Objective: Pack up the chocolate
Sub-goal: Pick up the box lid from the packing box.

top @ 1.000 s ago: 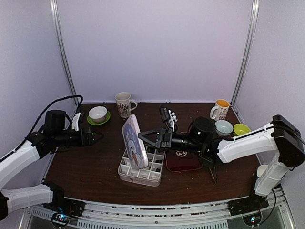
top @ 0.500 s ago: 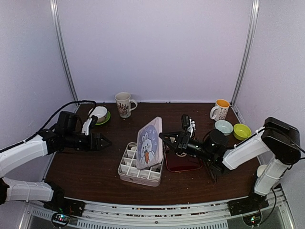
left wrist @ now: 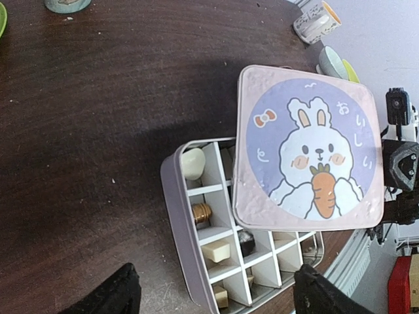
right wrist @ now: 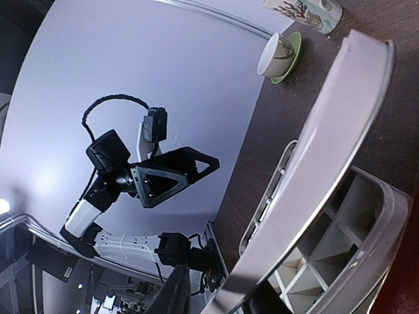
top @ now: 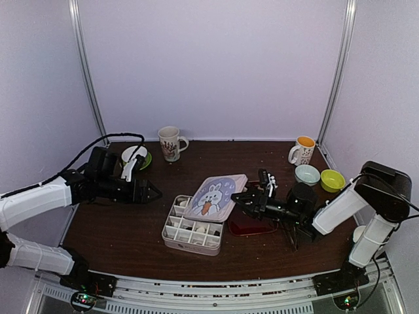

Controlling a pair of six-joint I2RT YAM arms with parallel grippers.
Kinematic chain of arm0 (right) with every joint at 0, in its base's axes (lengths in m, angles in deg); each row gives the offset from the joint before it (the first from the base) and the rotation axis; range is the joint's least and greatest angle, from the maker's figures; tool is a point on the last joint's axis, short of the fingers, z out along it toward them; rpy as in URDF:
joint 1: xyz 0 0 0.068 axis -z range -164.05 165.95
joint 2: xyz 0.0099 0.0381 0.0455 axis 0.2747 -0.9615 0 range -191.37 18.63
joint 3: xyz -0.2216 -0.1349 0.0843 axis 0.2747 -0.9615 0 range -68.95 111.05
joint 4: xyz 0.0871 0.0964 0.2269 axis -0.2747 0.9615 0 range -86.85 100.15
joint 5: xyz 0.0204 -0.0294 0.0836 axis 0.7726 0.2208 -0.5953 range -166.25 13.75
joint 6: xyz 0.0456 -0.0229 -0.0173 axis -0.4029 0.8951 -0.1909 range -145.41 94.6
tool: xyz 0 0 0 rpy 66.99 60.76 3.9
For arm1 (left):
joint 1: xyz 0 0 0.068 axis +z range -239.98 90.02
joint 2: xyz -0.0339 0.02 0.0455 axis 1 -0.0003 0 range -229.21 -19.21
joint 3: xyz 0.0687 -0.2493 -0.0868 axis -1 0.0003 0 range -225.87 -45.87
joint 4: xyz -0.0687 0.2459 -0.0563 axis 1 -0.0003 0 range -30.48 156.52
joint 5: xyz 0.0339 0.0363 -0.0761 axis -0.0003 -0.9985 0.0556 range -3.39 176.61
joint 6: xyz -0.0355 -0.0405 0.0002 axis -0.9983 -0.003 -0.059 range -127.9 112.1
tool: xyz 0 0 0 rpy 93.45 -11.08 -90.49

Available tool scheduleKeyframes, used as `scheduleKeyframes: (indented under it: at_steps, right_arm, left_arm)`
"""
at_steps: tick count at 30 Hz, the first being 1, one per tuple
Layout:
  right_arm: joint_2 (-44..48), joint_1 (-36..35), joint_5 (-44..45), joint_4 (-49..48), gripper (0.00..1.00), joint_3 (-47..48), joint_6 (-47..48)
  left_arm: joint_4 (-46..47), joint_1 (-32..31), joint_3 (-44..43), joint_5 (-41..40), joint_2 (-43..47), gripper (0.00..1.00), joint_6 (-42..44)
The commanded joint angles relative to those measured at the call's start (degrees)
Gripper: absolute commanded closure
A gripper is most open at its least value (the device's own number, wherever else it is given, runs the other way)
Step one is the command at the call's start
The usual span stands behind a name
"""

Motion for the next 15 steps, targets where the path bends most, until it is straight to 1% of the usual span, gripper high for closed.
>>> scheduleKeyframes:
  at_steps: [1,3,9,11,13,15]
  right_arm:
    - [2.24,0.76,-2.85,6.17,0.69,-0.22,4.17]
    - [2.71,1.04,-2.89,7.74,0.67,-0.59,4.9]
    - [2.64,2.17,-3.61,12.89,0.68,-1.17,5.81]
    - [2.65,2.55,-3.76,13.83,0.69,-1.26,6.21]
    - [2.29,2.89,-4.18,13.98,0.74,-1.28,6.16]
    - [1.82,3.23,-4.87,13.06,0.75,-1.46,5.7]
  left_arm:
    - [1.87,-2.42,-3.44,-1.98,-3.09,0.17,-0.48]
    - [2.67,-3.5,-4.29,-2.38,-4.68,0.17,-0.81]
    - [4.26,-6.45,-8.32,-3.79,-10.56,0.18,-1.14]
    - [4.65,-7.21,-9.58,-3.94,-12.14,0.19,-1.19]
    - [5.05,-7.57,-10.61,-3.92,-13.72,0.19,-1.21]
    - [5.56,-7.7,-11.34,-3.85,-14.67,0.19,-1.48]
